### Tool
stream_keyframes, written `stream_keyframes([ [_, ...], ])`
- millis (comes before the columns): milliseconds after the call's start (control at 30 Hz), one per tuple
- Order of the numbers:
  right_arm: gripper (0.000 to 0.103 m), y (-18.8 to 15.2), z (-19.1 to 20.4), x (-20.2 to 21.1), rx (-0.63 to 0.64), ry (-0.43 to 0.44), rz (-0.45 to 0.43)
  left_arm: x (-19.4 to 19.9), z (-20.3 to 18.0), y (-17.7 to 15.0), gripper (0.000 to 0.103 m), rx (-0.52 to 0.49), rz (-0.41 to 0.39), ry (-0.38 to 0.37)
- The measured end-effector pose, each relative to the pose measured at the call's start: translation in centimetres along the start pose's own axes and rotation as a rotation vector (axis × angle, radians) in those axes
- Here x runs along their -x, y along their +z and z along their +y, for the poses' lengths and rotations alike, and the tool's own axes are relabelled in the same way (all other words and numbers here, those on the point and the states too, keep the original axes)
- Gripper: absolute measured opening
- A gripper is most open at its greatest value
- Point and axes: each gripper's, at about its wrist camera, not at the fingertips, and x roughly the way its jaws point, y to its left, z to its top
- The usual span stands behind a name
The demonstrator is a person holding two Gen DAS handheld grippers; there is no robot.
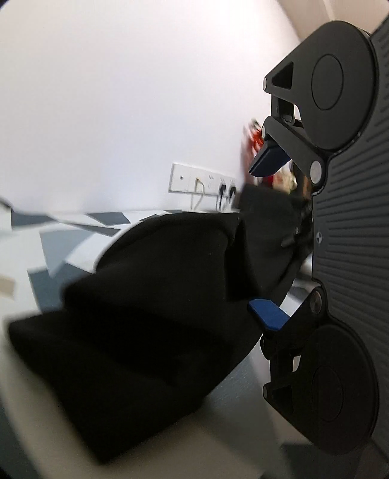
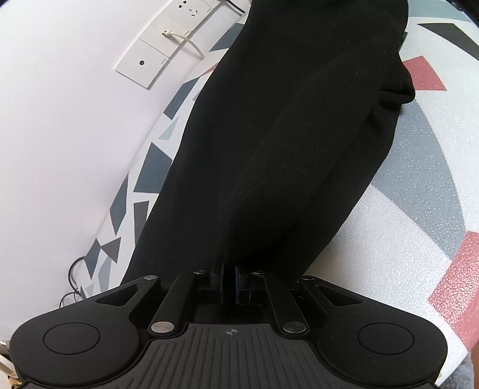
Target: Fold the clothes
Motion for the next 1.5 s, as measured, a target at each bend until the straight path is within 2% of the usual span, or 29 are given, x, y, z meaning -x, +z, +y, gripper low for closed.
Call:
stream_keyframes([
  [100,0.007,0.1,-0.1,0.0,0.000,0.001,0.003,-0.2,0.3,0.5,0.091,0.048,-0.045,-0.032],
  [267,0.007,0.3,-0.2,-0.2,0.000,0.000,0.005,1.0,-0.5,2.1,0.090,-0.025,-0.219,0.090],
  [367,0.007,0.3,-0.3,-0.4,0.006,-0.008,0.004,1.1,-1.1,2.8,0.083,-0.083,-0.307,0.172],
  [567,0.007,0.2,-0.2,-1.0,0.040,-0.047,0.001,-0.5,-2.3,2.6,0.083,-0.186,-0.358,0.263],
  [600,0.007,0.2,-0.2,-1.1,0.047,-0.051,0.002,-0.6,-2.4,2.6,0.079,-0.197,-0.366,0.274],
  [633,0.007,0.2,-0.1,-1.1,0.053,-0.055,0.003,-0.4,-2.2,2.5,0.072,-0.201,-0.364,0.296],
  [667,0.007,0.2,-0.1,-1.2,0.058,-0.058,0.004,-0.1,-2.1,2.5,0.069,-0.204,-0.362,0.318],
  [700,0.007,0.2,-0.1,-1.3,0.062,-0.059,0.006,-0.1,-2.5,2.5,0.054,-0.209,-0.361,0.331],
  [733,0.007,0.2,0.0,-1.3,0.068,-0.060,0.007,-0.2,-3.3,2.5,0.036,-0.251,-0.367,0.363],
  [800,0.007,0.2,0.0,-1.4,0.069,-0.062,0.009,0.0,-5.4,1.7,0.021,-0.369,-0.390,0.428],
  [833,0.007,0.2,0.0,-1.3,0.066,-0.062,0.009,0.2,-7.3,0.8,0.016,-0.475,-0.425,0.456],
  [867,0.007,0.2,0.1,-1.0,0.058,-0.057,0.005,0.6,-9.4,-0.6,0.013,-0.602,-0.489,0.472],
  [933,0.007,0.3,0.2,-0.5,0.044,-0.046,-0.004,1.8,-12.7,-3.7,0.013,-0.858,-0.582,0.431],
  [1000,0.006,0.4,0.7,0.2,0.070,-0.030,-0.012,2.1,-13.5,-5.3,0.014,-0.998,-0.586,0.423],
  [1033,0.006,0.4,0.9,0.4,0.087,-0.025,-0.012,2.0,-12.9,-5.2,0.016,-0.989,-0.563,0.459],
  [1067,0.006,0.5,1.0,0.5,0.101,-0.030,-0.006,1.8,-11.8,-4.5,0.019,-0.931,-0.529,0.502],
  [1100,0.006,0.4,1.0,0.4,0.106,-0.038,0.002,1.6,-10.4,-3.5,0.033,-0.850,-0.487,0.548],
  [1133,0.006,0.4,0.8,0.3,0.097,-0.041,0.006,1.8,-8.7,-2.6,0.054,-0.755,-0.455,0.593],
  [1167,0.006,0.3,0.6,0.2,0.080,-0.041,0.008,2.0,-7.1,-1.6,0.059,-0.662,-0.425,0.634],
  [1267,0.007,0.0,0.3,-0.1,0.051,-0.039,0.016,3.8,-4.3,-0.8,0.055,-0.511,-0.415,0.621],
  [1333,0.007,-0.2,0.5,-0.2,0.060,-0.040,0.018,4.7,-4.4,-1.5,0.055,-0.497,-0.390,0.555],
  [1433,0.007,-0.1,0.5,-0.3,0.060,-0.039,0.019,4.1,-3.8,-1.8,0.055,-0.473,-0.308,0.458],
  [1500,0.007,-0.1,0.4,-0.5,0.048,-0.038,0.021,2.7,-3.4,-1.1,0.055,-0.443,-0.299,0.447],
])
